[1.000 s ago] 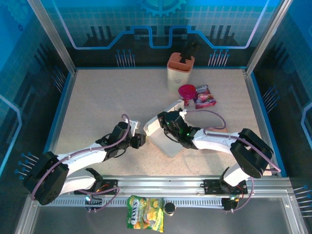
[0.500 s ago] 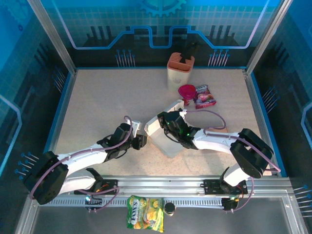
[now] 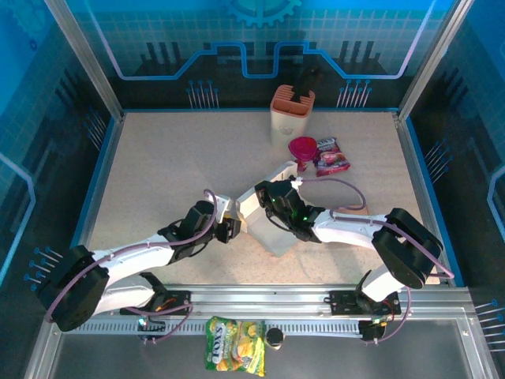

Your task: Fold the paper box

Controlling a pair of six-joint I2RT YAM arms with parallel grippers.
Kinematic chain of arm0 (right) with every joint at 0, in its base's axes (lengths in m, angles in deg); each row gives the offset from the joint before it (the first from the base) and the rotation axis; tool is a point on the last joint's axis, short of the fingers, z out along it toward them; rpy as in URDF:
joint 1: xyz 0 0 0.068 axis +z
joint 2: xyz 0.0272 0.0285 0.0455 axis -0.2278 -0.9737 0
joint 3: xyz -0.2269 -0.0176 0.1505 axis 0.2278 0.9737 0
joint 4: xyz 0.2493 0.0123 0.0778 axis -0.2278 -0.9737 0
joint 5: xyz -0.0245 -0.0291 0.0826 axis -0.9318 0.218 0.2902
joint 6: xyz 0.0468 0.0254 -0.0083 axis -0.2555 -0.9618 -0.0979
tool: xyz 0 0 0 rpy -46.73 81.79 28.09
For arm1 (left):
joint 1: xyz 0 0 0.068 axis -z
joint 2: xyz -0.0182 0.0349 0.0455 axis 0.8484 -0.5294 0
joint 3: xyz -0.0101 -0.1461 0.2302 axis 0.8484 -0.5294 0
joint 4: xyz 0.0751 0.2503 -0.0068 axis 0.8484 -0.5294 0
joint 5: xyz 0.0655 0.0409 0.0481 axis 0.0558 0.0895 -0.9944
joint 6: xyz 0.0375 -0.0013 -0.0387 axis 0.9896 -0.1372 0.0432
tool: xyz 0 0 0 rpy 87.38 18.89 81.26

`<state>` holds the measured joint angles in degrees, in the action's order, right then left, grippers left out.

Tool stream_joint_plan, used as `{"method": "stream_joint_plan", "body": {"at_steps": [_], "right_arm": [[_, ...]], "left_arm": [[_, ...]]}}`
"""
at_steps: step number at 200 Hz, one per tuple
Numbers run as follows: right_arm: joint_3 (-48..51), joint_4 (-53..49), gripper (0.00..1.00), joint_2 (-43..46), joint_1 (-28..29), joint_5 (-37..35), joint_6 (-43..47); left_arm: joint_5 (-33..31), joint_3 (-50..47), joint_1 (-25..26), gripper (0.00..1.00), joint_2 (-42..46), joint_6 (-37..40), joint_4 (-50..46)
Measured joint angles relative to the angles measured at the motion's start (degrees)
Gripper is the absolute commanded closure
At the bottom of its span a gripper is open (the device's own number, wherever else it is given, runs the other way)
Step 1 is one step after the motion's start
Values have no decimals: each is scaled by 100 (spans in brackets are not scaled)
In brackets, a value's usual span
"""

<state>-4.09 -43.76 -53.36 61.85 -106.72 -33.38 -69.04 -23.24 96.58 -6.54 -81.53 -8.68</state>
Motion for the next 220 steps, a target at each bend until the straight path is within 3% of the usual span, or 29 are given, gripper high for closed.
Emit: {"method": "stream_joint_plan", "body": {"at_steps": [220], "right_arm": [[107, 129, 100, 2, -76, 223, 37]], "left_arm": [[553, -688, 2, 45, -146, 588, 1733]]}}
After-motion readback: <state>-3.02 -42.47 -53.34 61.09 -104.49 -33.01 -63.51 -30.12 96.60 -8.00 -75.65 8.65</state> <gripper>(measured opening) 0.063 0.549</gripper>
